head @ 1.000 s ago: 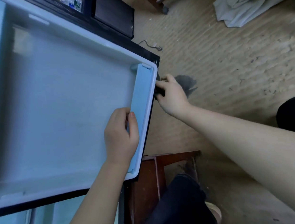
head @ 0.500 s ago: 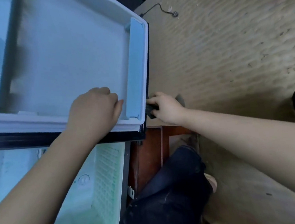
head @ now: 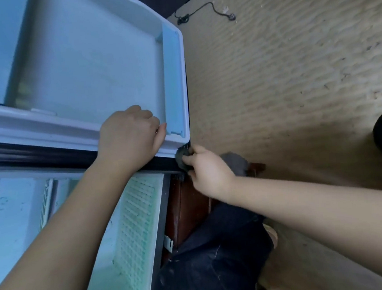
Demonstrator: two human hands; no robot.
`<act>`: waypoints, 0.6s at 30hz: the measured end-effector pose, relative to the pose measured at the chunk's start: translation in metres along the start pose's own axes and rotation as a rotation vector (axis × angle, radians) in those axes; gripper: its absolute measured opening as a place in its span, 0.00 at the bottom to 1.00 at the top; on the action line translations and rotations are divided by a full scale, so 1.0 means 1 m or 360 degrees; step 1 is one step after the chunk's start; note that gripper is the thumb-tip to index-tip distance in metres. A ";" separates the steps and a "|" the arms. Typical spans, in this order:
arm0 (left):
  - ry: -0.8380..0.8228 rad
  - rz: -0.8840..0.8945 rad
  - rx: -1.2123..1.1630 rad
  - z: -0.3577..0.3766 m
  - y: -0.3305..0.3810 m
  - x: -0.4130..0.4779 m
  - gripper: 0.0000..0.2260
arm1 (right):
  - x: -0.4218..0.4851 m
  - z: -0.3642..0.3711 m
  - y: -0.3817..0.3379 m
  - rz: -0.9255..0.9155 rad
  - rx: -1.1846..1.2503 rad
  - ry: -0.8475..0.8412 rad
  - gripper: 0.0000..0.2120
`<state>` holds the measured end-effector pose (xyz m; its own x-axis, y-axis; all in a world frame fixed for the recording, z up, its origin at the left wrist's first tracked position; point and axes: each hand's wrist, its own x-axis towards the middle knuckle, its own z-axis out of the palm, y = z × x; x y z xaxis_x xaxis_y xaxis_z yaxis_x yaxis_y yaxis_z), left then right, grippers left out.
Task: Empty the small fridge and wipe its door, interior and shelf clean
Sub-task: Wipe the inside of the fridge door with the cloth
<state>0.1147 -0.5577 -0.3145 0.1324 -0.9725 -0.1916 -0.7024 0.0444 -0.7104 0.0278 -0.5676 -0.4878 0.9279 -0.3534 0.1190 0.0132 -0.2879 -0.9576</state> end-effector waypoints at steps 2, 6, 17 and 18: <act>0.0063 -0.0025 -0.0029 0.001 0.003 -0.001 0.19 | -0.009 0.004 -0.009 -0.0122 -0.0039 -0.0014 0.14; 0.0113 -0.0049 -0.0096 -0.003 0.009 -0.007 0.18 | -0.027 -0.010 -0.007 -0.0305 -0.0148 -0.0162 0.15; 0.0279 -0.0491 -0.0960 -0.068 0.008 -0.043 0.12 | -0.034 -0.134 -0.073 -0.0335 -0.0010 0.0807 0.12; 0.0438 -0.0535 -0.0989 -0.079 0.003 -0.046 0.13 | -0.028 -0.136 -0.083 -0.0367 -0.0033 0.0814 0.13</act>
<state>0.0512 -0.5312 -0.2545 0.2869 -0.9366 0.2015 -0.9307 -0.3223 -0.1730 -0.0498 -0.6550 -0.3757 0.6027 -0.6644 0.4419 0.1824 -0.4244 -0.8869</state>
